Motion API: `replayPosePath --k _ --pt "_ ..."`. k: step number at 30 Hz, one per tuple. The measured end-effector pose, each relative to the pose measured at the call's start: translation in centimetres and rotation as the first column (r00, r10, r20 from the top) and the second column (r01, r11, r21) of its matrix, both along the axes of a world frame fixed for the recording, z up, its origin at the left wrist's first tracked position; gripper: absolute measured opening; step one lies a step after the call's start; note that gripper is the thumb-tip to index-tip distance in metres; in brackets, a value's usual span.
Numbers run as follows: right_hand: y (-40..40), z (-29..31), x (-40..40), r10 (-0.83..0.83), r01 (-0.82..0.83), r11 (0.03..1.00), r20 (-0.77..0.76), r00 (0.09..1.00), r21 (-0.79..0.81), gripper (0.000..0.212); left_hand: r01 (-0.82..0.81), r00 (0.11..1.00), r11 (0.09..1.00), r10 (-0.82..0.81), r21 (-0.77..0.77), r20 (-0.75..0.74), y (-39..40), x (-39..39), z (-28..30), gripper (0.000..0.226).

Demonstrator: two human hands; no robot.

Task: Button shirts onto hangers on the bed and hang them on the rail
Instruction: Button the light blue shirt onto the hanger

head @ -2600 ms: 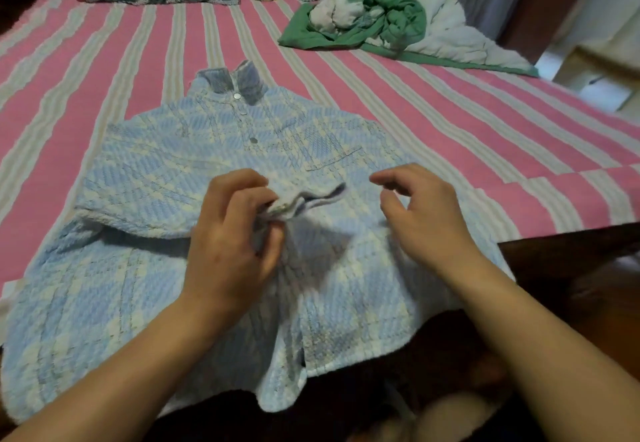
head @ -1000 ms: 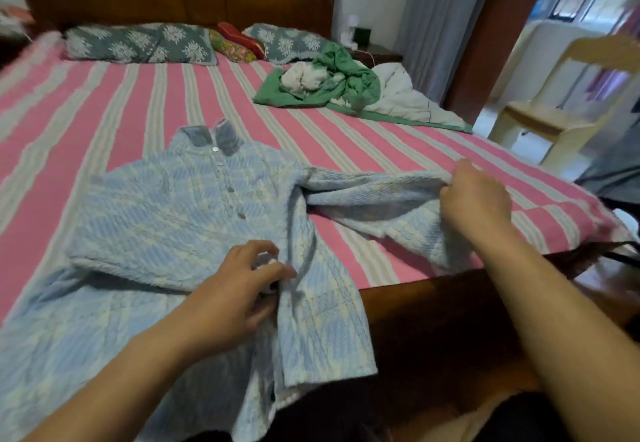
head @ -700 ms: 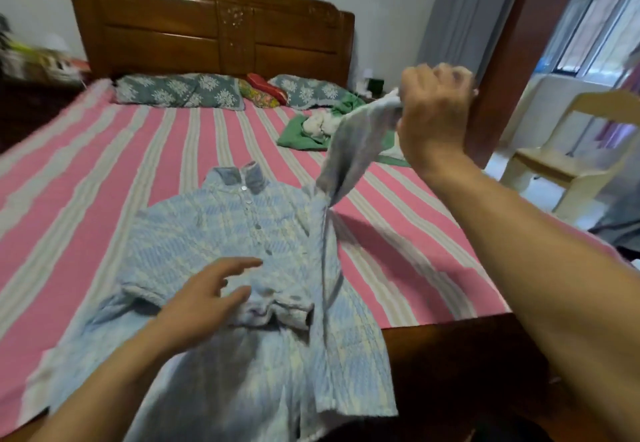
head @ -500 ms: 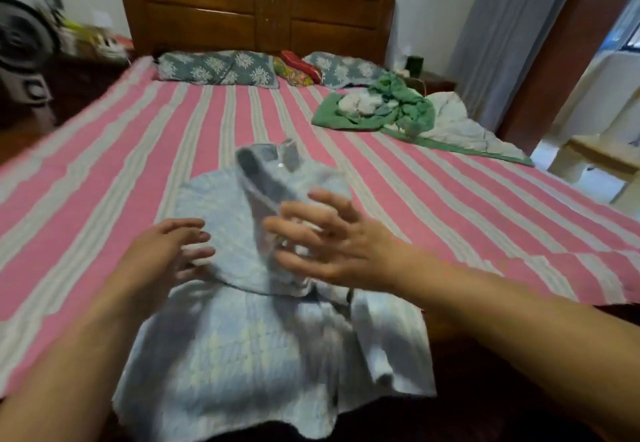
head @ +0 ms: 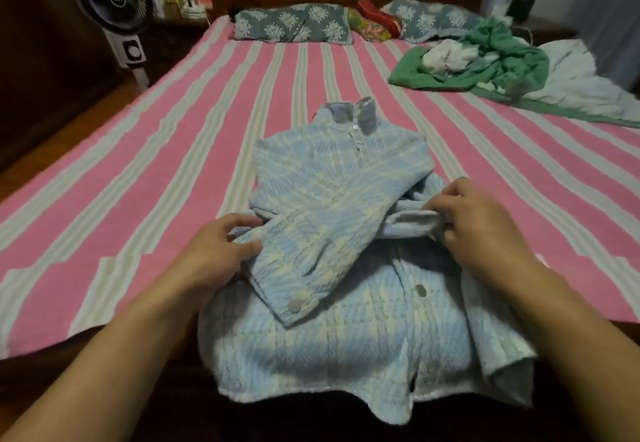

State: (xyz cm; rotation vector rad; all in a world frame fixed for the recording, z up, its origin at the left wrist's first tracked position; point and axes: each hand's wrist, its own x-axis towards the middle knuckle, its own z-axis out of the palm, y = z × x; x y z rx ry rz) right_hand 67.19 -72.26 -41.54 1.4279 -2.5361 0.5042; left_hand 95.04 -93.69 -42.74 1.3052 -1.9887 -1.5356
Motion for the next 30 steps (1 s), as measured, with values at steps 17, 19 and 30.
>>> replayPosePath --k 17,19,30 --pt "-2.8 -1.5 8.9 0.514 -0.495 0.858 0.195 0.836 -0.136 0.038 0.116 0.858 0.789 0.226 0.603 -0.461 4.1 -3.7 1.8 0.034" --pt "-3.0 -0.5 8.0 0.393 -0.248 0.905 0.456 0.799 -0.345 0.014 0.137 0.859 0.910 0.088 0.392 -0.505 4.3 -3.4 1.9 0.044" --pt "-2.7 -0.8 6.2 0.249 -0.166 0.967 0.834 0.492 -0.191 0.028 0.240 0.963 0.677 -0.257 -0.696 0.081 5.5 -4.4 -0.7 0.046"
